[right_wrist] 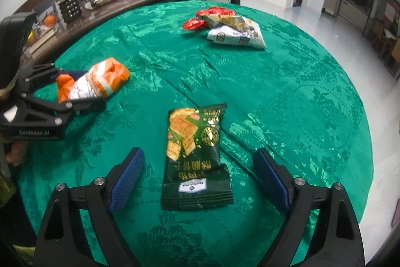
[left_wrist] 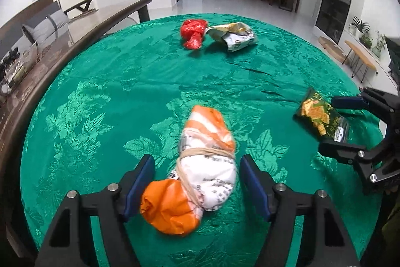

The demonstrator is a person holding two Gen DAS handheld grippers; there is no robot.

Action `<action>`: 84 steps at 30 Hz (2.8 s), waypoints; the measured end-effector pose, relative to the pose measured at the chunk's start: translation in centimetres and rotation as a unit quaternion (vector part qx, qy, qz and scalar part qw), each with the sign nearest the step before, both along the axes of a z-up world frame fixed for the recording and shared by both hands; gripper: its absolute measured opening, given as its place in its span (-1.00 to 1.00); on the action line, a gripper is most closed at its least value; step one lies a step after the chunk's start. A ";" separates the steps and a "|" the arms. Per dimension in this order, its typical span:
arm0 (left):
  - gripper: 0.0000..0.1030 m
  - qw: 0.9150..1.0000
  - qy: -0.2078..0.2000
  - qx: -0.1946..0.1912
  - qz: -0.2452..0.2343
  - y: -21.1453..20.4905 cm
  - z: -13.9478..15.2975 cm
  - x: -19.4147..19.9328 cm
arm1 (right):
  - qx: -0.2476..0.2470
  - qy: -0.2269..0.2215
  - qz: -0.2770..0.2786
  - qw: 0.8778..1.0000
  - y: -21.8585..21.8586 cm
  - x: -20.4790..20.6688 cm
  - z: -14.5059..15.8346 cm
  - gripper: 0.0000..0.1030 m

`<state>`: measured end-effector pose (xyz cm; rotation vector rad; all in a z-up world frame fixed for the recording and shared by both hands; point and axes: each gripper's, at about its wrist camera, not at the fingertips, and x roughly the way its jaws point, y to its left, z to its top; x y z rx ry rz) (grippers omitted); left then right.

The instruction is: Collect trash

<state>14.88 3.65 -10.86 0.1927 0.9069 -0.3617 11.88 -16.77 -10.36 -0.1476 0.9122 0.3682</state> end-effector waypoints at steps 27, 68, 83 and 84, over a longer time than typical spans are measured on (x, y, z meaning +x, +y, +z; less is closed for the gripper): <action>0.00 0.996 -0.004 -0.079 -0.050 -3.8 2.2 -2.1 | 0.078 -0.001 -0.037 0.996 -4.0 -2.7 3.4 -0.26; 0.32 0.962 0.079 -0.073 -0.253 -43.4 -6.4 -5.5 | 0.103 0.069 -0.340 0.932 -40.1 -10.3 -1.9 -0.12; 0.59 0.964 0.038 -0.167 -0.201 -34.8 3.8 -7.2 | 0.064 -0.029 -0.386 0.920 -39.5 -11.0 2.7 0.94; 0.60 0.965 0.027 -0.170 -0.198 -33.7 4.8 -7.3 | 0.056 -0.037 -0.386 0.920 -38.9 -10.8 3.0 0.94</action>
